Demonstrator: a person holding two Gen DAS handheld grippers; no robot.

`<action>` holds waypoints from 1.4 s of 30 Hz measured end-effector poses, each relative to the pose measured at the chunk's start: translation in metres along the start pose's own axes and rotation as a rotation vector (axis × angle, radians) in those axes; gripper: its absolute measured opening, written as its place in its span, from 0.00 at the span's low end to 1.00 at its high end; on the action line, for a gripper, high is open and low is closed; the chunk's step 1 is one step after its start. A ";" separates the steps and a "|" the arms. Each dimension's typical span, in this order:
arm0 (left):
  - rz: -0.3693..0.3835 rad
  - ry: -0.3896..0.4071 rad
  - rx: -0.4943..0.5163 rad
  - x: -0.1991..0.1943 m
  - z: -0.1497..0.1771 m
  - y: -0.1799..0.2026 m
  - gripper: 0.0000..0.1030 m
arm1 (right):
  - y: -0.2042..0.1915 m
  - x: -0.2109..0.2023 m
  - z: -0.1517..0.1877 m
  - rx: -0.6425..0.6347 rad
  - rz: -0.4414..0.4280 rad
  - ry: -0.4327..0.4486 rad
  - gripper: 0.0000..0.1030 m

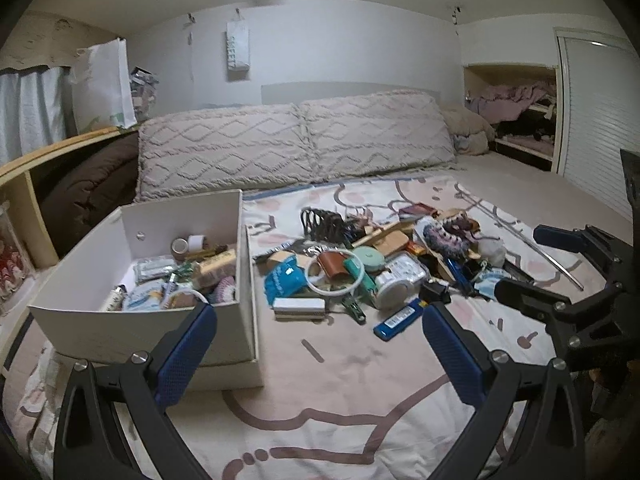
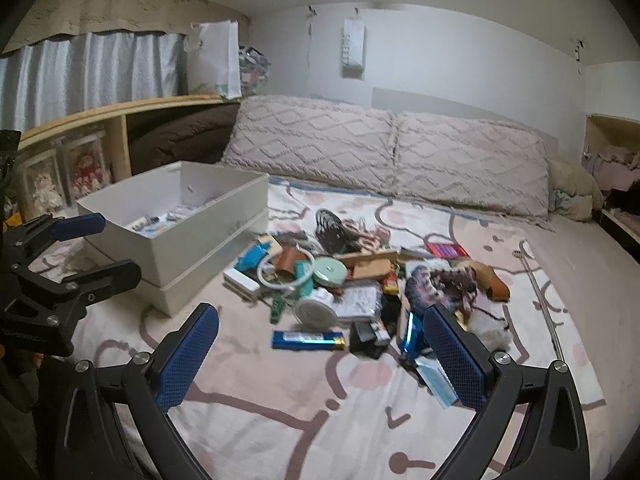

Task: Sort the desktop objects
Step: 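Move both grippers away from the white box back toward the pile, then lower the left gripper onto the blue lighter while the right approaches the black cylinder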

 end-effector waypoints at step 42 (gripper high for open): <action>0.342 -0.402 0.087 0.162 0.058 0.103 1.00 | 0.177 0.047 0.092 0.337 0.317 -0.246 0.99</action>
Point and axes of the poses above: each gripper's, at about its wrist camera, not at the fingertips, and x roughly the way its jaws point, y to its right, z to its underside, the point moved 9 cm from there along x, roughly the way its jaws point, and after that the axes turned 2 degrees about y, right-handed, at the moved point
